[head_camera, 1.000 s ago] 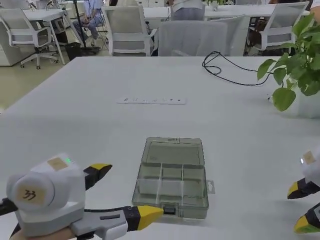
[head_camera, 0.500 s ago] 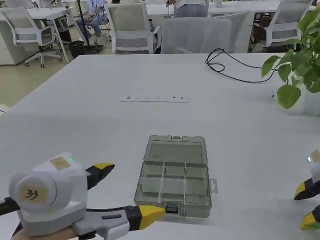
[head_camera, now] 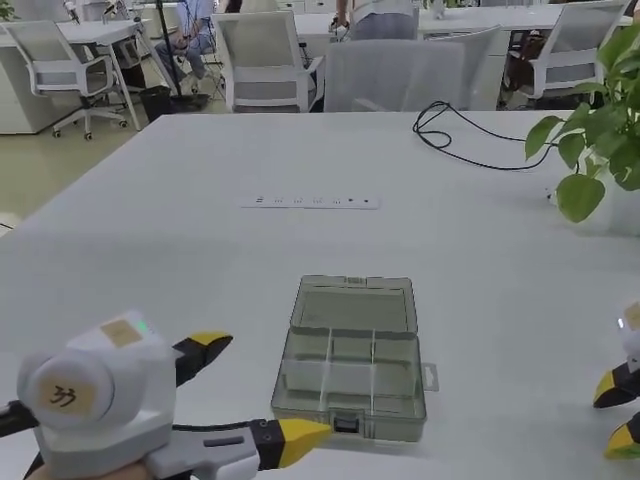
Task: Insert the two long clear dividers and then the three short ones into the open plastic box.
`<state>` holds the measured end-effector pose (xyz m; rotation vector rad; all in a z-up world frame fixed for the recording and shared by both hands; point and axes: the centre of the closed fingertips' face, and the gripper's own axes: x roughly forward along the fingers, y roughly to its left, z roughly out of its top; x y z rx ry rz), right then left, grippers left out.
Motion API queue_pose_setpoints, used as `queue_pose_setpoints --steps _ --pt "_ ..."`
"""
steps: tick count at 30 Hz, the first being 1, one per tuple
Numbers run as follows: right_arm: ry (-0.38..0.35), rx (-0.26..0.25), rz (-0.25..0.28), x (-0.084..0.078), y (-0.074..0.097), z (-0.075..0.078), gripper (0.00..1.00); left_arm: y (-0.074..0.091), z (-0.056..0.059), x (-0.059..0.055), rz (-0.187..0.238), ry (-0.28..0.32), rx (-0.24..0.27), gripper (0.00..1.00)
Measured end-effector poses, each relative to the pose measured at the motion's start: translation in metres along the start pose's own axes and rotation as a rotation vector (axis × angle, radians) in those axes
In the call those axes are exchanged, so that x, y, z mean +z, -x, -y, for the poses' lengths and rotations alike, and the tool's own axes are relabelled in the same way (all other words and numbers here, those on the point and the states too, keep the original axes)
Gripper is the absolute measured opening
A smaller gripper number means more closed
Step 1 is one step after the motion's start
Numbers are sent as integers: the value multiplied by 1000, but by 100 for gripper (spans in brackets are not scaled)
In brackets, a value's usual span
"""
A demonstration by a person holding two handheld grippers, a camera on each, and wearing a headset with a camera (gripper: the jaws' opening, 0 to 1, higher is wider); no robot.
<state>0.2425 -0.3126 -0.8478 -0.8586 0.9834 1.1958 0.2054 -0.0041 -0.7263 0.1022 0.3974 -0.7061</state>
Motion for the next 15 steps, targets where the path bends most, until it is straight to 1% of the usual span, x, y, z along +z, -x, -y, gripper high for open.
queue_pose_setpoints --steps 1,3,5,8,11,15 --pt "-1 -7 0 0 0 0 32 0 1 0 1 1 -5 83" --pt "0 -21 1 1 1 0 32 0 2 0 0 2 -8 82" --pt "-2 -61 7 3 3 5 32 1 2 2 10 6 -6 82" --pt "10 -91 21 10 6 7 32 3 3 5 25 17 -5 81" --pt "29 -121 51 23 11 6 32 5 5 10 44 29 -9 81" --pt "67 -162 92 46 17 7 32 6 6 14 63 51 -18 78"
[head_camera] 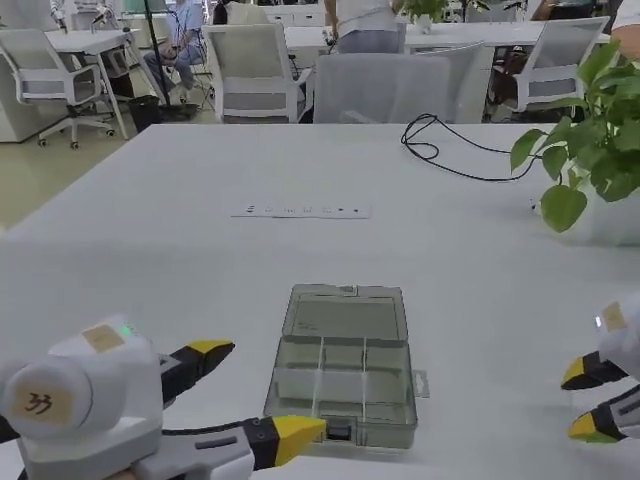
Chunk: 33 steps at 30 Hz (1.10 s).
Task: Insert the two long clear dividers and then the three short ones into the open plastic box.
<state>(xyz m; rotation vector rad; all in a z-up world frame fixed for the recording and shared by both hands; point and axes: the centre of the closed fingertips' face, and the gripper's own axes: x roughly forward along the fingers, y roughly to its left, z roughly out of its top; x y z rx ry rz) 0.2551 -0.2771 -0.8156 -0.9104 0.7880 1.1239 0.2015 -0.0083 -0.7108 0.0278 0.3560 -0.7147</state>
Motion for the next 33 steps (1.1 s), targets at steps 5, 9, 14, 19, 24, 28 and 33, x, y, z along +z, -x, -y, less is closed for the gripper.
queue_pose_setpoints --steps 5,9,14,19,24,28,33 --pt "53 -54 63 33 6 4 32 0 4 6 27 43 -14 72" --pt "87 -96 132 58 10 12 32 0 11 12 68 85 -36 66" --pt "133 -138 218 99 19 12 32 0 13 14 73 111 -42 58" --pt "183 -161 267 131 23 7 32 1 17 19 93 165 -67 54" --pt "233 -162 312 160 25 -3 32 -2 20 19 91 197 -84 50" --pt "245 -162 358 181 27 -10 32 -5 25 20 88 213 -99 46" --pt "275 -162 411 208 30 -21 32 -9 28 25 102 241 -116 41"
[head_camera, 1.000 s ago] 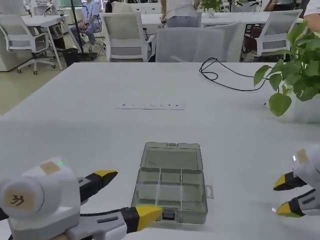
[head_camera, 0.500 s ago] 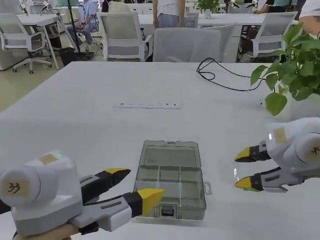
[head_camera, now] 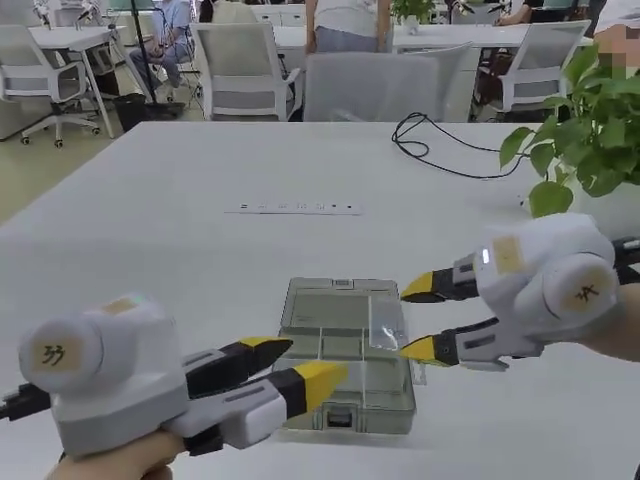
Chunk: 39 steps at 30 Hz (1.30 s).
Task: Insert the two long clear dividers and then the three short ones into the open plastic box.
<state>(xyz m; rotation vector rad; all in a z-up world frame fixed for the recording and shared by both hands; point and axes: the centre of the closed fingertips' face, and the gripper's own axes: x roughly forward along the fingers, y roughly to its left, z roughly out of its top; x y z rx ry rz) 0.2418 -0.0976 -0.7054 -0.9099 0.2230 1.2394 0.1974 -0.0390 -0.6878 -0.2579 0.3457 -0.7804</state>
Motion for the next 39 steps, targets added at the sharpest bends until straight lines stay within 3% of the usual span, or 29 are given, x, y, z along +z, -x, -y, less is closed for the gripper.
queue_pose_setpoints --steps 10,17,20,23,31,39 --pt "53 2 49 29 -8 -8 32 -5 5 7 17 44 -20 30" --pt "44 4 94 45 -7 -11 32 -6 7 8 30 128 -38 14" --pt "56 9 101 49 -7 -14 32 -5 8 8 35 142 -37 11" --pt "63 10 104 51 -6 -16 32 -5 8 7 33 157 -37 2" --pt "81 7 104 54 -5 -19 32 -6 10 7 27 176 -42 0" --pt "112 -7 81 53 -7 -20 33 -7 8 2 -8 227 -23 0"
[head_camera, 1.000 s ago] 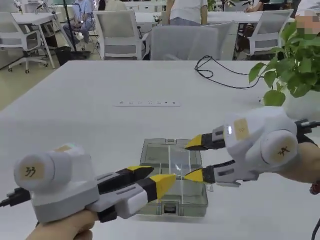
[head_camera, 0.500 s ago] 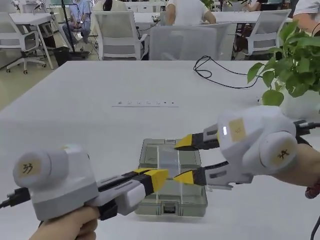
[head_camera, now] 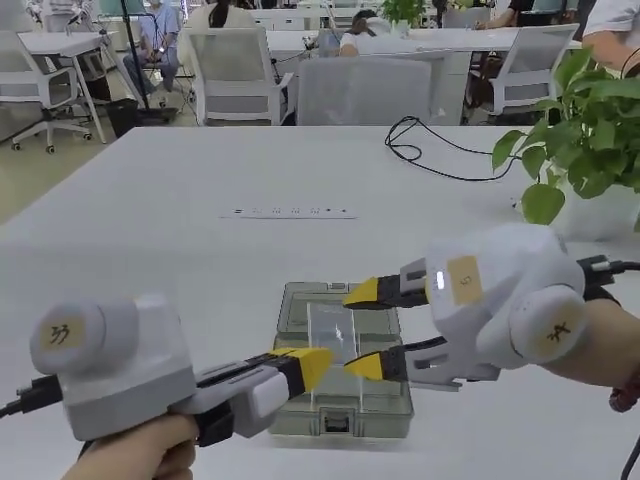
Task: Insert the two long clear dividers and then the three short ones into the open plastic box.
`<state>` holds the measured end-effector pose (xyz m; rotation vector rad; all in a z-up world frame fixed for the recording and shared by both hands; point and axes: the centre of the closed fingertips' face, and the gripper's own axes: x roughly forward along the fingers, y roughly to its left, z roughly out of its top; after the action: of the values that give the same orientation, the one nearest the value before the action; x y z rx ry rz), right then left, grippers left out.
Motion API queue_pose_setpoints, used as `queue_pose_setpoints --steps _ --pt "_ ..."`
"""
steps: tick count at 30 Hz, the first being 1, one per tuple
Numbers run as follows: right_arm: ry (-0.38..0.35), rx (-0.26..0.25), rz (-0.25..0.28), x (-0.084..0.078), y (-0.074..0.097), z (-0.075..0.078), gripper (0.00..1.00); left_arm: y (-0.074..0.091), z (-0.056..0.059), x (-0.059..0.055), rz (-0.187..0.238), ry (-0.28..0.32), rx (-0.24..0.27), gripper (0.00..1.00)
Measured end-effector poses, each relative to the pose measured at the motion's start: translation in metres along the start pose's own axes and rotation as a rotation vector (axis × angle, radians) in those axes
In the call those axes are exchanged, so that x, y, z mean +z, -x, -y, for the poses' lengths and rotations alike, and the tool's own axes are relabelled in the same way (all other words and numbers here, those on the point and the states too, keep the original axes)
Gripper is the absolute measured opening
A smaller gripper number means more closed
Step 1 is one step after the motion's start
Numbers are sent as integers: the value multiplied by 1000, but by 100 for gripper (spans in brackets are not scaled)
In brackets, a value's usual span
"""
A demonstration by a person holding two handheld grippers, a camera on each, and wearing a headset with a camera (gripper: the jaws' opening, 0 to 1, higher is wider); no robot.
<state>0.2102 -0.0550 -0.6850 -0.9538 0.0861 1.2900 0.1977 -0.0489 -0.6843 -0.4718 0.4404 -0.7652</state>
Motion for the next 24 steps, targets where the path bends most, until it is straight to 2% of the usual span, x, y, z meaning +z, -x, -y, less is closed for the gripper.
queue_pose_setpoints --steps 2,9,10,11,12,15,16,18,21,24 --pt "-2 -4 -6 -1 0 0 33 -1 -1 0 -11 26 6 0" --pt "-27 -13 -8 -3 -1 2 33 -2 -2 1 -20 37 13 0" --pt "-30 -16 -7 -3 0 3 31 0 -8 -1 -38 14 46 0" --pt "-39 -11 -9 -4 0 2 31 0 -8 -4 -61 -14 40 0" --pt "-63 -1 -8 -6 0 1 32 0 -9 -1 -43 -11 46 0" --pt "-96 5 -2 -9 0 -1 32 2 -13 0 -40 -15 51 0" --pt "-115 9 6 -9 0 -2 32 3 -16 -1 -47 -28 61 0" --pt "-146 15 9 -11 0 -2 33 5 -24 -4 -77 -95 91 0" --pt "-173 20 9 -15 0 -2 33 6 -27 -8 -103 -145 97 0" --pt "-232 32 32 -14 0 -2 34 8 -30 -13 -138 -212 102 0"
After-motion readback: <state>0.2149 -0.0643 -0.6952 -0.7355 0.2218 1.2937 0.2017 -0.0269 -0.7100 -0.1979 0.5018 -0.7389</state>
